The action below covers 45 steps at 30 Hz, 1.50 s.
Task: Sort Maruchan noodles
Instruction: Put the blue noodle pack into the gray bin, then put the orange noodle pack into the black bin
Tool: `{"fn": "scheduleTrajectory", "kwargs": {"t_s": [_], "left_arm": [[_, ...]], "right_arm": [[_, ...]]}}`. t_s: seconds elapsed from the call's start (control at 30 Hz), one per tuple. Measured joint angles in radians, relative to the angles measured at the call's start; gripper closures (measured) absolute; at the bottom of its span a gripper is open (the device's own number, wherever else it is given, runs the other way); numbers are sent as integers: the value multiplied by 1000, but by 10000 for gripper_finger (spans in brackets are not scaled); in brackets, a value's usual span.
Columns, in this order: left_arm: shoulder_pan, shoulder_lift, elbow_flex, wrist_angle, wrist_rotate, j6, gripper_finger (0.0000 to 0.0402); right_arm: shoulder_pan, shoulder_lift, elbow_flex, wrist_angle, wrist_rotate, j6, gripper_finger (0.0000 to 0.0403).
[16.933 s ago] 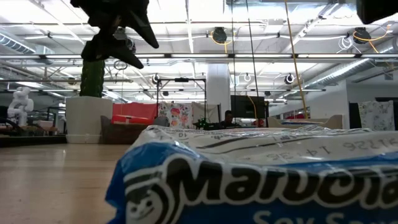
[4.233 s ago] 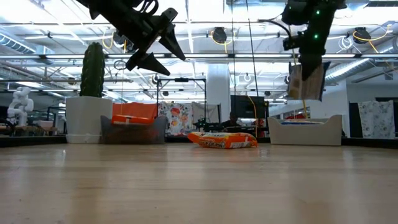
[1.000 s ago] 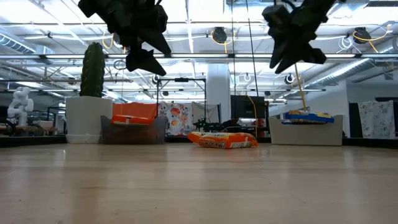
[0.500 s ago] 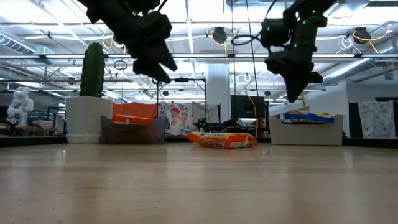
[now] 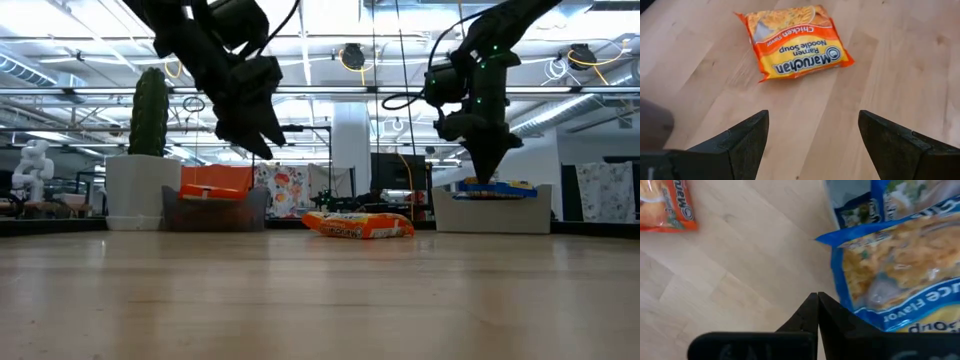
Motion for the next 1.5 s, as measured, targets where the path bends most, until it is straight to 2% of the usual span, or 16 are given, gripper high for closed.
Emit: {"fn": "scheduleTrajectory", "kwargs": {"t_s": [0.13, 0.27, 0.63, 0.9, 1.03, 1.2, 1.5], "left_arm": [[11, 16, 0, 3, 12, 0, 92], [17, 21, 0, 3, 15, 2, 92], [58, 21, 0, 41, 16, 24, 92], [97, 21, 0, 55, 39, 121, 92], [117, 21, 0, 55, 40, 198, 92], [140, 50, -25, 105, 60, 262, 92], [106, 174, -28, 198, 107, 461, 92]], "right_arm": [[-30, 4, 0, -1, 6, -25, 403], [-57, 3, 0, 1, 55, -53, 403], [-135, 3, 0, 32, 57, -81, 403], [-147, -7, 0, 53, 46, -56, 403], [-146, -74, 0, 69, -26, 38, 403], [-119, -226, 0, 182, -80, 160, 403], [23, -434, 0, 312, -79, 396, 403]]}}
